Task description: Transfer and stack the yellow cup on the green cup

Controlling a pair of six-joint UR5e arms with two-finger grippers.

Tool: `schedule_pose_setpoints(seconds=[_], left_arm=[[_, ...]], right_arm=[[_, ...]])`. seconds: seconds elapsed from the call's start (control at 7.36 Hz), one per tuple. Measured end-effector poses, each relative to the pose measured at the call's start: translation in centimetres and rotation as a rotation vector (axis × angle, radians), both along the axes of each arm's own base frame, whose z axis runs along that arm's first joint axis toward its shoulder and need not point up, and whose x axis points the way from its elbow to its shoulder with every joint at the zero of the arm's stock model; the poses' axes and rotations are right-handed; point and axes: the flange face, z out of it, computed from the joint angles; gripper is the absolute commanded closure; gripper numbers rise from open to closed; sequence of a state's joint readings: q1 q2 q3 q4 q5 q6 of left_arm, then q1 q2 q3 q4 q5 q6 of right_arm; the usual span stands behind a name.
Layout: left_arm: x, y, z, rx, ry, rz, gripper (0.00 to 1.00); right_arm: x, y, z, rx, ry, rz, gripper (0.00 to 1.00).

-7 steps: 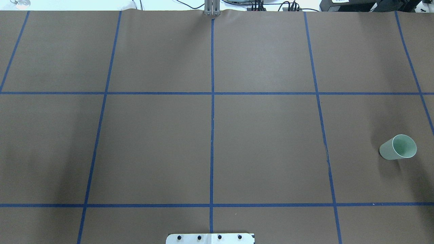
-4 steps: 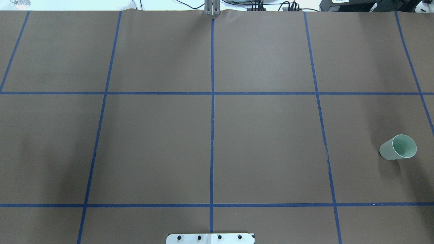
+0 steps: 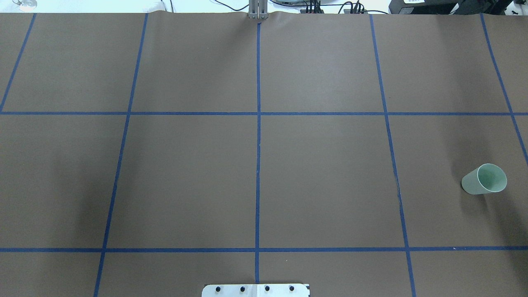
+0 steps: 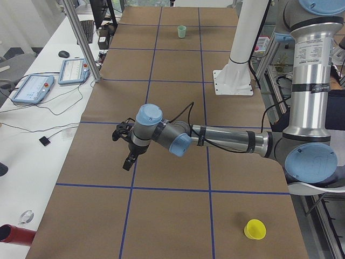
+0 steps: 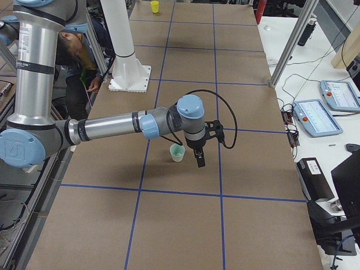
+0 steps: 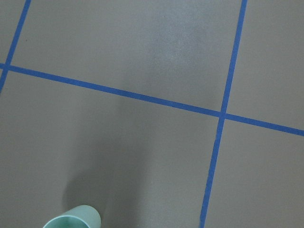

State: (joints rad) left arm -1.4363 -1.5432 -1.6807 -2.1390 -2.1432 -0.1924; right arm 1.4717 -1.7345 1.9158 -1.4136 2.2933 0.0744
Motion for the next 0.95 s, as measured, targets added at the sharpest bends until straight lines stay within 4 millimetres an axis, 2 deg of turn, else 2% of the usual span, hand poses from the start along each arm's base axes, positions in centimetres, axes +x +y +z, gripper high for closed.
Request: schedule_pose_setpoints(seconds=[0.14,0.41,0.95], left_arm=[[-0.3,0.2,0.0,-0.011,-0.001,-0.044,0.0],[-1.7,1.5,-0.1,-0.055,-0.031,-0.266,0.0],[-4.3,4.4,2.3,-0.141,-0.125,-0.69,0.0]], right_arm=[[0.2,0.2,0.5,0.026,0.007,0.006,0.0],[0.3,0.7,1.5,0.03,0.007,0.025,0.0],[0.3,1.2,2.1,0.009,0.002,0.04,0.0]])
